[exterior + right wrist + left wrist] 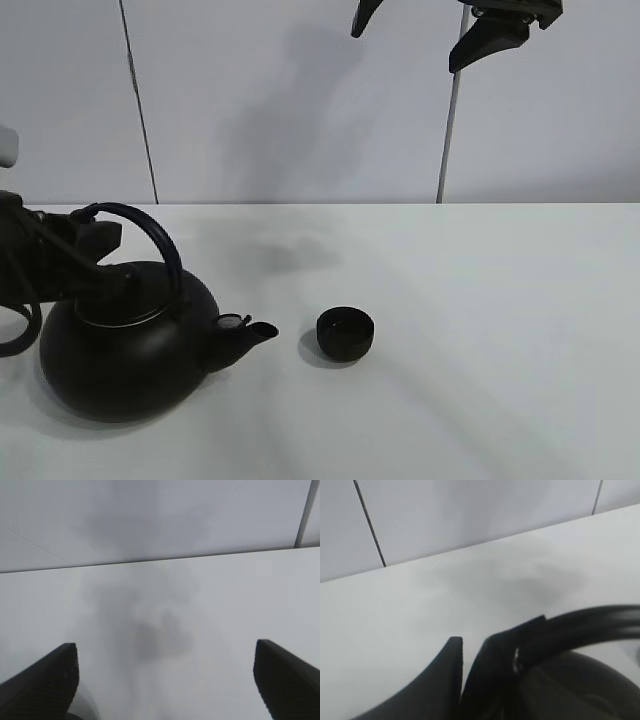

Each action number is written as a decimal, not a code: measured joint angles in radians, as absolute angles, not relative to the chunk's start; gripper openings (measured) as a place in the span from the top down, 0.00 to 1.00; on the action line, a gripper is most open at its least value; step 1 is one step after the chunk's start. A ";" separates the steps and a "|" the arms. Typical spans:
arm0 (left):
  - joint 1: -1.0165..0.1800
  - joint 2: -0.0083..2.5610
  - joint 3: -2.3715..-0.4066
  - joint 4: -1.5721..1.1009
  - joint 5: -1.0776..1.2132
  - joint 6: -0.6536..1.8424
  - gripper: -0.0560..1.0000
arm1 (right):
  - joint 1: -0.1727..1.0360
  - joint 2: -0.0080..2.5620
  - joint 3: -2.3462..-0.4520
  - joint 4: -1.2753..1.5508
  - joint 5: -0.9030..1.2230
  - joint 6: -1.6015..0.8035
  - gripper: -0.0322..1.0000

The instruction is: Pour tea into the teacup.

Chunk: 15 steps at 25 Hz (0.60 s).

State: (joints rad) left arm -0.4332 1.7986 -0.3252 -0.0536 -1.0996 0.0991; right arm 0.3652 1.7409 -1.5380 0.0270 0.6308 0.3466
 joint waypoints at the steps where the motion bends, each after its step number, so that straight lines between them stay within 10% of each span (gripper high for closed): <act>1: -0.433 1.798 -0.328 -0.053 -1.114 0.095 0.76 | 0.365 1.741 -1.538 0.027 0.631 0.347 0.33; 15: -0.433 1.777 -0.253 -0.039 -1.159 0.009 0.55 | 0.365 1.741 -1.538 0.027 0.630 0.347 0.33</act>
State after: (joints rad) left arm -0.4332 1.7771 -0.2526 -0.0388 -1.1594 0.0091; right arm 0.3652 1.7409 -1.5380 0.0270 0.6300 0.3466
